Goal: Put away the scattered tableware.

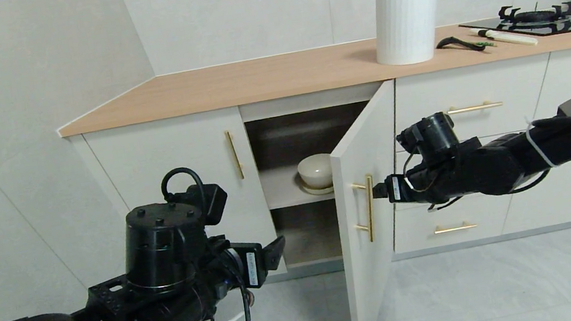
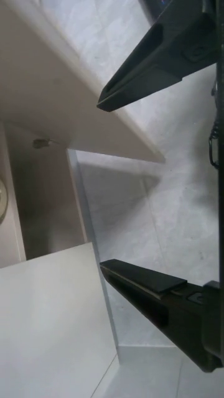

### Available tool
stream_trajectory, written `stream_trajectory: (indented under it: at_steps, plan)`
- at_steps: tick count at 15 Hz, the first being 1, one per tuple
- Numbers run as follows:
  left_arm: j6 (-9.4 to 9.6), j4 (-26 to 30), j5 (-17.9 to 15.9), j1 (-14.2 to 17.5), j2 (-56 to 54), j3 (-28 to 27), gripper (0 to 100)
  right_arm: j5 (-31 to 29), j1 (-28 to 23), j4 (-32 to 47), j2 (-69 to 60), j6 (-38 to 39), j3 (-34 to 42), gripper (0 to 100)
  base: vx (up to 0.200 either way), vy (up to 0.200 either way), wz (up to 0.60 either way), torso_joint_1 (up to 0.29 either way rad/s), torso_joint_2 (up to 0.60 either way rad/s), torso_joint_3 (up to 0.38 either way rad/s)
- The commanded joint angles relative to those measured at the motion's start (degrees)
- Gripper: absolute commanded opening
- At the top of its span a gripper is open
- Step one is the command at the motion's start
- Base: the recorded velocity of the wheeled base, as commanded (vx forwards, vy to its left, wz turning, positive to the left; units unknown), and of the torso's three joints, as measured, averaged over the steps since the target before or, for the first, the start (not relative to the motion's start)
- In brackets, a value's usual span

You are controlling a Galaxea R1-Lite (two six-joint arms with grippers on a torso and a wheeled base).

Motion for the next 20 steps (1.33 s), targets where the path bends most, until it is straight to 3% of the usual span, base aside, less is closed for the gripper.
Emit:
stream_trajectory:
  at_steps: [1, 4, 14, 18, 20]
  plan:
    - [0.03, -0.11, 0.12, 0.01, 0.51, 0.04, 100, -0.11, 0.52, -1.72, 3.79, 0.98, -1.56, 100, 0.000, 0.000, 0.00, 0.000, 0.00, 0.000]
    - [0.12, -2.40, 0.12, 0.01, 0.42, 0.39, 100, -1.17, 0.52, -8.23, 7.48, 2.56, -2.97, 100, 0.000, 0.000, 0.00, 0.000, 0.00, 0.000]
    - [1.53, -2.84, 2.94, -0.08, 0.51, 0.66, 100, -1.25, 0.52, -8.40, 8.54, 2.56, -2.97, 100, 0.000, 0.000, 0.00, 0.000, 0.00, 0.000]
    - [1.53, -2.84, 3.02, -0.08, 0.34, 0.57, 100, -1.25, 0.78, -8.40, 9.15, 2.56, -3.32, 100, 0.200, 0.000, 0.00, 0.001, 0.00, 0.006]
    - [1.44, -3.72, 3.02, -0.08, 0.34, 0.57, 100, -1.43, 0.78, -8.49, 9.68, 2.73, -3.58, 100, 0.000, 0.000, 0.00, 0.000, 0.00, 0.000]
